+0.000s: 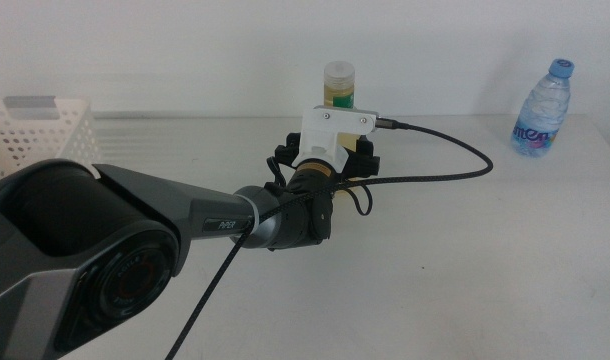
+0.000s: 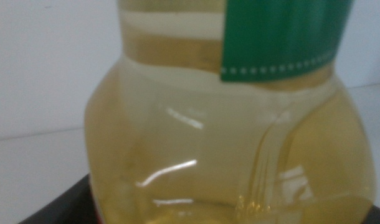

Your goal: Use arms to grab the bottles and put them into the dustbin to the left of the table.

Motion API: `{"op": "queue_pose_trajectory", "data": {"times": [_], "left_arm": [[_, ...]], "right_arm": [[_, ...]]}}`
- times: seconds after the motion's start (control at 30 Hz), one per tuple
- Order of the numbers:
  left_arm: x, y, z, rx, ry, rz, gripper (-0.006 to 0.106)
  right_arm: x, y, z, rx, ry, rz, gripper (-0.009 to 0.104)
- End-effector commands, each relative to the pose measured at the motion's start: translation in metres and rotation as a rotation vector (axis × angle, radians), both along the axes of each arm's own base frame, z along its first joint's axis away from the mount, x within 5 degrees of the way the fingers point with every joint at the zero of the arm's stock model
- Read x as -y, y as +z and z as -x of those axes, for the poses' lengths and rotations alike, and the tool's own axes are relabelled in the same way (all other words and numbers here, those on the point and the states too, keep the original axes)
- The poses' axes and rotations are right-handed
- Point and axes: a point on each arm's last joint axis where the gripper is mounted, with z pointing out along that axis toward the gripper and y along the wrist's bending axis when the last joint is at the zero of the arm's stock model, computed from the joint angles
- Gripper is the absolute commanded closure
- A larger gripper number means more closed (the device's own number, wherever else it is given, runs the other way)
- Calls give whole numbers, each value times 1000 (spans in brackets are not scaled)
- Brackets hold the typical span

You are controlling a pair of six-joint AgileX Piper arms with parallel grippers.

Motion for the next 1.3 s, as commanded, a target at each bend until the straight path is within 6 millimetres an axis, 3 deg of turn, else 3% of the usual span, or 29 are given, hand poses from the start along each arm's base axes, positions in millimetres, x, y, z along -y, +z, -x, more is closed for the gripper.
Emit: {"op": "queue_pose_trajectory", "data": {"times": [0.0, 0.17, 0.3, 0.33, 0.37, 0.63, 1.0, 1.27], "left_arm": [[-1, 52, -3, 168, 35, 95, 14], [1, 54, -2, 184, 14, 76, 42], [1, 54, -2, 182, 12, 70, 79], [1, 57, -2, 174, 5, 72, 97], [1, 58, -1, 170, 1, 72, 106], [-10, 86, 18, 222, 11, 18, 105], [-42, 124, 80, 240, -16, 7, 105], [-73, 165, 127, 209, -92, -1, 105]], "right_arm": [[0, 11, 2, 113, -4, 7, 16], [0, 11, 2, 113, -4, 7, 16], [0, 11, 2, 113, -4, 7, 16], [0, 11, 2, 113, -4, 7, 16], [0, 11, 2, 113, -4, 7, 16], [0, 11, 2, 113, -4, 7, 16], [0, 11, 2, 113, -4, 7, 16], [0, 11, 2, 113, -4, 7, 16]]}}
